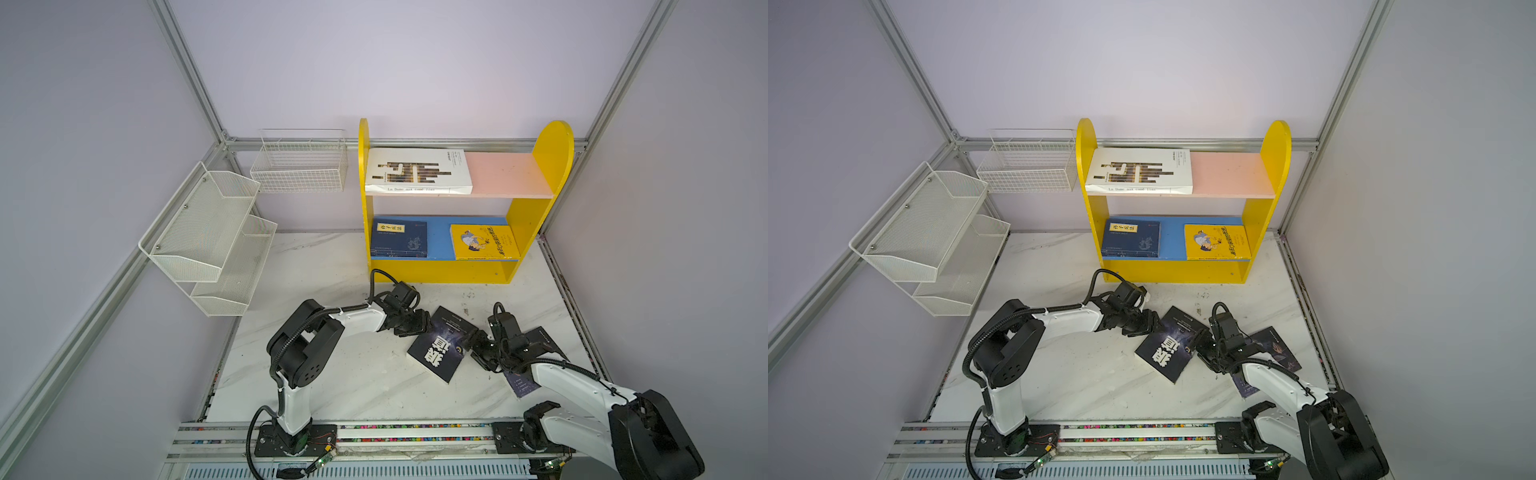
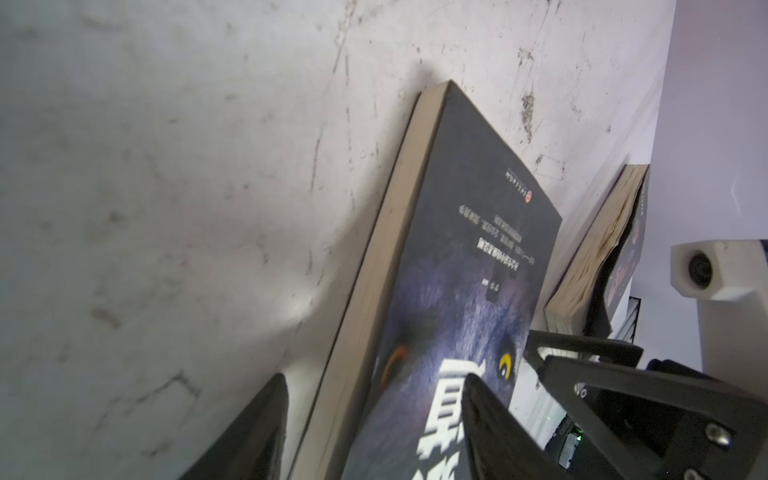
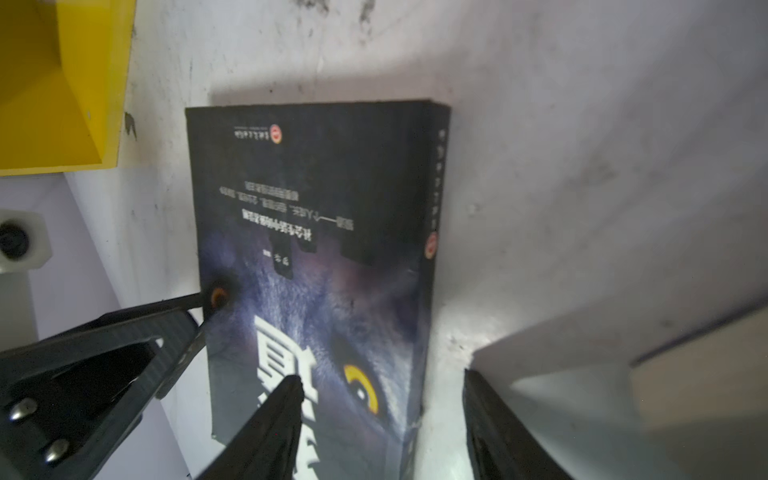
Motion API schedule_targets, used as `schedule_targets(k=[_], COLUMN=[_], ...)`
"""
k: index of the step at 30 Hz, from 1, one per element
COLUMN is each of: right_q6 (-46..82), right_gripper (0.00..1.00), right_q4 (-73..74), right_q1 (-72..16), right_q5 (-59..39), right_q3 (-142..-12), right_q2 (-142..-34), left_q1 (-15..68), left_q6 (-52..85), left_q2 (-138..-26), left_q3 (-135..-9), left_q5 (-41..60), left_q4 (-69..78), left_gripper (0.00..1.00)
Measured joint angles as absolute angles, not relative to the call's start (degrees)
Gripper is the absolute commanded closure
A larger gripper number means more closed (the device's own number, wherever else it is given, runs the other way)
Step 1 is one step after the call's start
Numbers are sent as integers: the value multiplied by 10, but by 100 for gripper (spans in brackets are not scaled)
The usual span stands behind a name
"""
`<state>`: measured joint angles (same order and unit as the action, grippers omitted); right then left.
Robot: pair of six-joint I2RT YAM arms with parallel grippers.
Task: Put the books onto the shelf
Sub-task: 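Open the right gripper and move both grippers down to the dark wolf-eye book, then grasp the dark wolf-eye book with both grippers and lift it upright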
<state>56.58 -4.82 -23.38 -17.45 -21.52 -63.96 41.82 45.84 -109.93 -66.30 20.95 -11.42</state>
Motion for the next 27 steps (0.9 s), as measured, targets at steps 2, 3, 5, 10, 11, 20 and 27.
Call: schedule_targets(k=[2,3,5,10,11,20,27], right_q6=[573,578,590,625,627,618,612], right_gripper=[36,36,36,36,37,34,33], right_q4=[-30,-20,-9,69,74,-163,-262], right_q1=[-236,-237,-237,-238,-238,-239,-241], right_q5=[-189,-196,-203,-221,-222,-123,-103], right_q3=[-209,-206,-202,-207,-210,-319,-283], right_q2=[-633,-620,-583,-493,-488,-499,-494], left_q1=[419,419,417,417,417,416,416], left_q6=[462,465,476,519,524,547,547], left_q2=[-1107,-1109,-1112,-1133,-1135,-1135,-1124], left_q3=[-665,-665,-665,-664,-664,-663,-660], left_q5=[224,232,243,295,300,298,278], left_q4=[-99,-91,-78,-15,-9,-10,-35], left_gripper=[37,37,37,37,37,35,35])
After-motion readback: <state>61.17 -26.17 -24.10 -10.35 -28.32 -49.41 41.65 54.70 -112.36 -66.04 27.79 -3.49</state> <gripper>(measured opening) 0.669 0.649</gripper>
